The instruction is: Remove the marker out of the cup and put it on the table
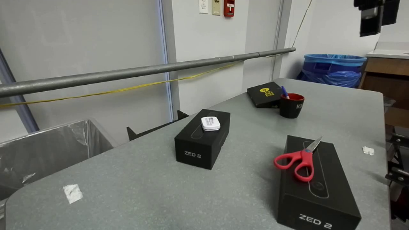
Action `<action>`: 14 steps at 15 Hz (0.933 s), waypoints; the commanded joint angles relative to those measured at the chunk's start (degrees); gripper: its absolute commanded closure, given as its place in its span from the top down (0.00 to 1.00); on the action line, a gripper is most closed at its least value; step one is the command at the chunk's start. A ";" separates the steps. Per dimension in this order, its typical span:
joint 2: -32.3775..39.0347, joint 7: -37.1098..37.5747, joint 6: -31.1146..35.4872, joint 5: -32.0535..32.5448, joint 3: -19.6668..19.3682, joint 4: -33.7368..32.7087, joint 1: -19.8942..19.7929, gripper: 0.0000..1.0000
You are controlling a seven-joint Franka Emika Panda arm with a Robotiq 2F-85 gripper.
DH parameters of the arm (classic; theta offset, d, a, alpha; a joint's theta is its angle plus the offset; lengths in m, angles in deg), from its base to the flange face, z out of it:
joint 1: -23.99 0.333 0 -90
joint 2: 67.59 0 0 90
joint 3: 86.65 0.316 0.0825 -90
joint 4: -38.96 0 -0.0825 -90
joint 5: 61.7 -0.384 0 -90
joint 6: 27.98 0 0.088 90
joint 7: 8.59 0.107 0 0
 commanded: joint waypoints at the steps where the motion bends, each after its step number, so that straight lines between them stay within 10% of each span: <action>1: 1.47 0.44 9.51 3.42 -4.26 2.47 -2.49 1.00; 6: 6.08 1.48 20.99 5.26 -11.66 2.89 -8.22 1.00; 14: 7.77 0.05 20.69 4.00 -15.50 1.86 -9.35 1.00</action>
